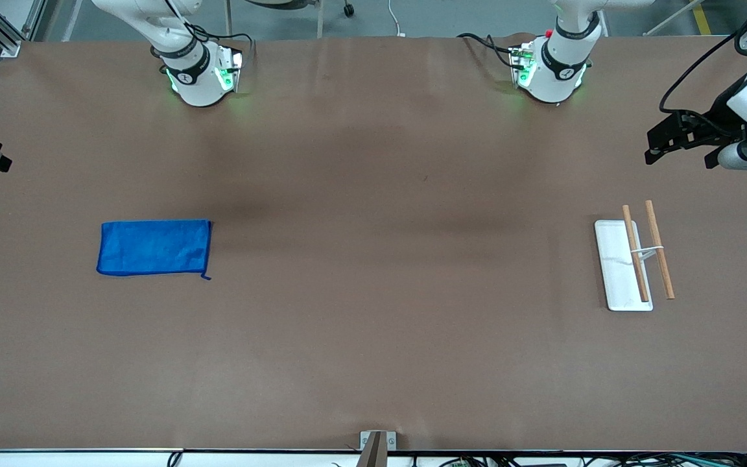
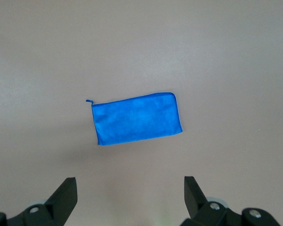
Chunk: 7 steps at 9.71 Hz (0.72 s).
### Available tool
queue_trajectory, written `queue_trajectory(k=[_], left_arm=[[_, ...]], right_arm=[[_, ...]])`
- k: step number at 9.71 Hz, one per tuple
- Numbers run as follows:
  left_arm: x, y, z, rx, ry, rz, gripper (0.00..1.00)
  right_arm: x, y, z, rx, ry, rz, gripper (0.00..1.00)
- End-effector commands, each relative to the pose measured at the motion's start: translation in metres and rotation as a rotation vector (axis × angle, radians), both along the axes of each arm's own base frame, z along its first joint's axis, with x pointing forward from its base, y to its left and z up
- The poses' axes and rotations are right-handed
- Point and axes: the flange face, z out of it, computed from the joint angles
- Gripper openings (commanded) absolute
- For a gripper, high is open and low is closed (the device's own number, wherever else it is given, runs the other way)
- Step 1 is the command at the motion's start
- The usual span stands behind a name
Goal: Right arm passes towel to left arm to hang
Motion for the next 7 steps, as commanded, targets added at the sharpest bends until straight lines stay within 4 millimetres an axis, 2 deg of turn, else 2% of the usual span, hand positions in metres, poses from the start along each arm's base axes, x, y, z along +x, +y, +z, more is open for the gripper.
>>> queue_trajectory(k=[1,5,6,7], left_arm=[[0.005,0.0,-0.015,0.011,0.02,0.005,0.99],[0.008,0.002,-0.019,0.01,0.02,0.01,0.99],[0.008,0.002,-0.019,0.009,0.019,0.01,0.99],[0.009,0.003,-0.019,0.01,0.018,0.01,0.99]], right_arm=[[-0.001,-0.003,0.004,-0.015,0.001,-0.003,1.0],[0.002,-0.004,-0.002,-0.016,0.016,0.012,1.0],[0.011,-0.002,-0.025,-0.011,0.064,0.024,1.0],[0.017,0.001,-0.06,-0.001,0.132,0.045,1.0]])
